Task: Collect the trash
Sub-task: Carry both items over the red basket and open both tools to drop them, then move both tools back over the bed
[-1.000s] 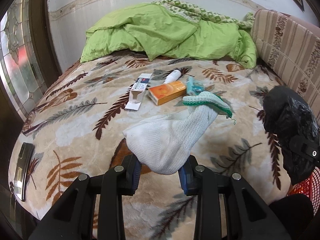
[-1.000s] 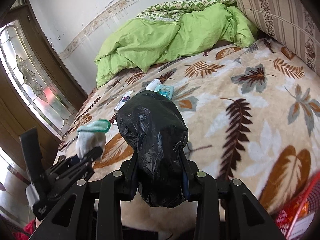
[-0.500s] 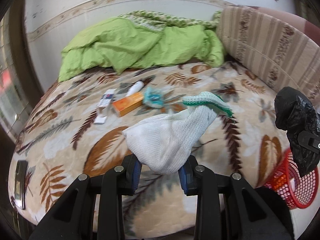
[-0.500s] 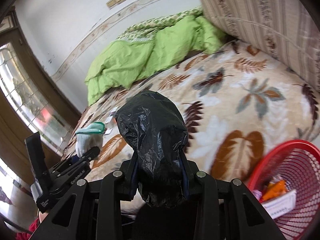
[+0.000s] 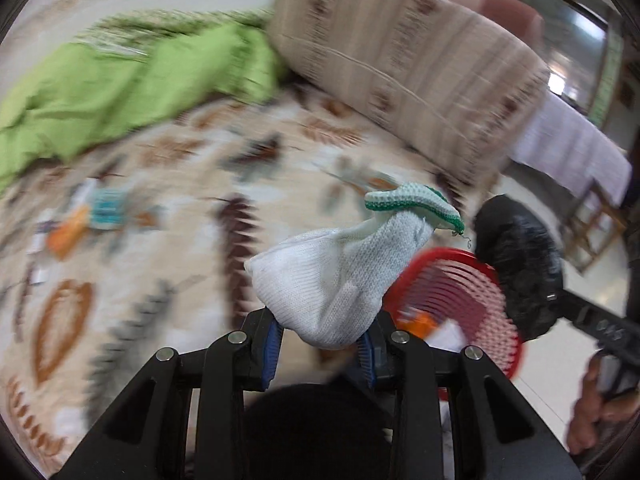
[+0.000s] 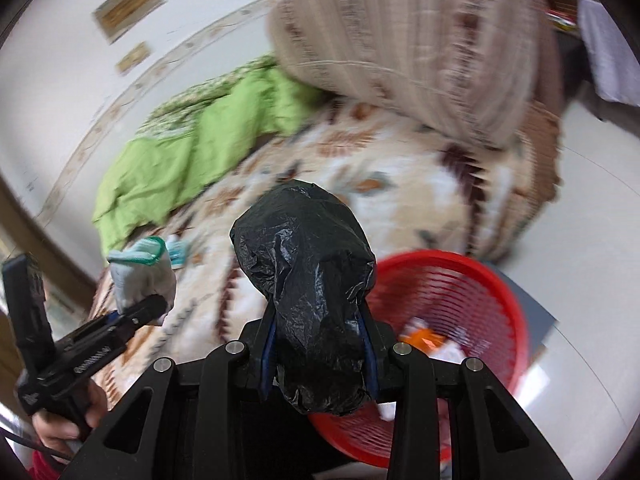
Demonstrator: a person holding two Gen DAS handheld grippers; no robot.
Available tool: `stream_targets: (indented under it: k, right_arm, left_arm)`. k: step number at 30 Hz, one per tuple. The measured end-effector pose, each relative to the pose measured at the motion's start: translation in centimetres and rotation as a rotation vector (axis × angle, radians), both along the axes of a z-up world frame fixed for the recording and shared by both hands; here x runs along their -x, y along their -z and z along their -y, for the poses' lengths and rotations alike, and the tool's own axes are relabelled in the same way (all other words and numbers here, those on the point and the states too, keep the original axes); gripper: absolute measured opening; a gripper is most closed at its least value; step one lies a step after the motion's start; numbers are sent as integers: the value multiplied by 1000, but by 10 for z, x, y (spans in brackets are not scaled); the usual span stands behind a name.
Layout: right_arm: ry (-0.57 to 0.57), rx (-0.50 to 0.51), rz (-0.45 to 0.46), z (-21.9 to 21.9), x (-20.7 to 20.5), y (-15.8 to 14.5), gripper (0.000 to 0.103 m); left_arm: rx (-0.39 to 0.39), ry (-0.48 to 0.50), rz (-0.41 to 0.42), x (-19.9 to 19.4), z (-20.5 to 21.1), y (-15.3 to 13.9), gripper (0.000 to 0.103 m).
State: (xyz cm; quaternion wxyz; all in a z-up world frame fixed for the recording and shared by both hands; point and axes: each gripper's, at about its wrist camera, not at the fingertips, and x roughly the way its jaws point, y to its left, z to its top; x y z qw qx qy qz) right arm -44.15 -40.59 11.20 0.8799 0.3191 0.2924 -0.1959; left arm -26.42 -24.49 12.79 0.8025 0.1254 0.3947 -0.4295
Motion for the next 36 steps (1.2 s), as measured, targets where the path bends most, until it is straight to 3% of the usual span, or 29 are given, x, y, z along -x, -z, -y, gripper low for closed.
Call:
stream_targets:
  k: [4,10,13,15,17,27,36]
  right_arm:
    - [72,-43,-41,17,26,19,37]
    - [140,-78,-89,34,38,40,39]
    - [152,-79,-119,40,40,46,48]
    - [168,-83,-120,42,44,48,57]
    - [168,-78,-115,44,45,47,57]
    - [137,-40,-49,35,33,19,58]
    - [-38,8,-9,1,-36,-7,62]
  left_arm:
    - [-36,108,-102,20,42,19,31]
    - [-81,207,-151,46,84,38,33]
    - [-78,220,-149,53,91,38,54]
    - [-69,223,-152,53,91,36,57]
    - [-63,223,-154,51,88,34,58]
    - [-19,102,-92,21,46,14,60]
    - [17,-87,-44,-33,-22,1,63]
